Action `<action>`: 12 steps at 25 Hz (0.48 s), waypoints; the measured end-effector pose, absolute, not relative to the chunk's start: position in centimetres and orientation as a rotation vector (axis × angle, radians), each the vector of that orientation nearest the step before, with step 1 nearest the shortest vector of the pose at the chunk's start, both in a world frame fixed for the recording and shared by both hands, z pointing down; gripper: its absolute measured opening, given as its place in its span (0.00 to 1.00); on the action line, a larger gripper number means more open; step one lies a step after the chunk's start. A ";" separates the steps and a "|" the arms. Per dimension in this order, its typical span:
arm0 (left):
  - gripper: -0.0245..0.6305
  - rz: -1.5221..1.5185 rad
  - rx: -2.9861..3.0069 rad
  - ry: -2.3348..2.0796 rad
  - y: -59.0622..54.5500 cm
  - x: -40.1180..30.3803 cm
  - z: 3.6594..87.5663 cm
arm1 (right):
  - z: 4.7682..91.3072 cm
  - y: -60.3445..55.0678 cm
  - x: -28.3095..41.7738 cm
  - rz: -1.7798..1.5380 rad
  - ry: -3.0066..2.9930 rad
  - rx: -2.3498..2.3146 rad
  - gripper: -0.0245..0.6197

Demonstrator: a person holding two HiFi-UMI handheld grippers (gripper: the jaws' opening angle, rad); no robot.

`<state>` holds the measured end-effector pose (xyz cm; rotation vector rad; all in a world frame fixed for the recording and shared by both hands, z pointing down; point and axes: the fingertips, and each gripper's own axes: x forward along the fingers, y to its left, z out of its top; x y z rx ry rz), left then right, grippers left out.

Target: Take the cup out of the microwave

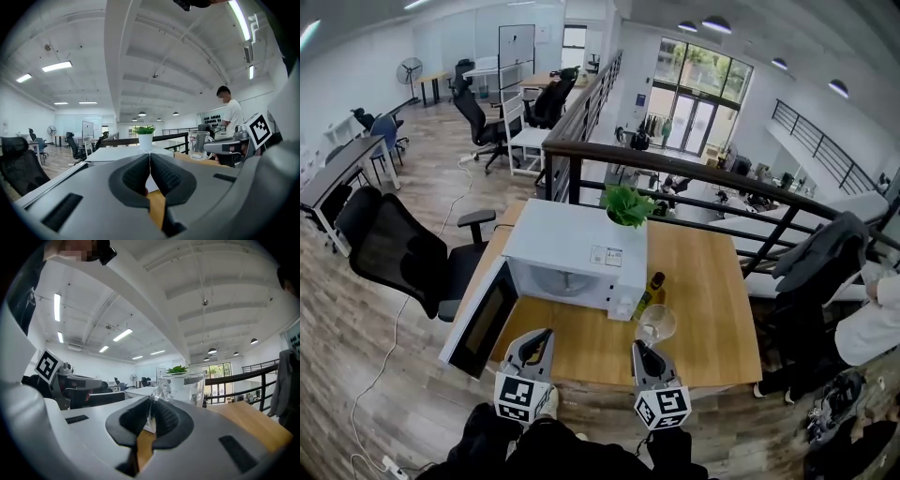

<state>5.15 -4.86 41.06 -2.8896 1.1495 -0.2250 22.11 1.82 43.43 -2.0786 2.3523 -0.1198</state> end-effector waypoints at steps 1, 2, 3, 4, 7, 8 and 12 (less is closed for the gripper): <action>0.07 -0.225 -2.889 1.147 -4.7 5.2 41.1 | 43.5 2.1 22.3 -0.124 2.349 -2.080 0.09; 0.07 -0.225 -2.889 1.145 -4.6 5.3 41.1 | 43.7 2.4 22.4 -0.129 2.346 -2.082 0.09; 0.07 -0.226 -2.889 1.142 -4.5 5.4 41.2 | 43.9 2.5 22.5 -0.135 2.342 -2.083 0.09; 0.07 -0.228 -2.889 1.139 -4.4 5.6 41.2 | 44.0 2.7 22.7 -0.140 2.339 -2.084 0.09; 0.07 -0.236 -2.888 1.130 -4.2 5.9 41.1 | 44.2 3.1 23.0 -0.149 2.329 -2.090 0.09; 0.07 -0.238 -2.889 1.128 -4.2 6.0 41.1 | 44.2 3.2 23.1 -0.150 2.326 -2.092 0.09; 0.07 -0.239 -2.890 1.121 -4.3 6.6 41.0 | 44.0 3.1 23.6 -0.150 2.319 -2.087 0.09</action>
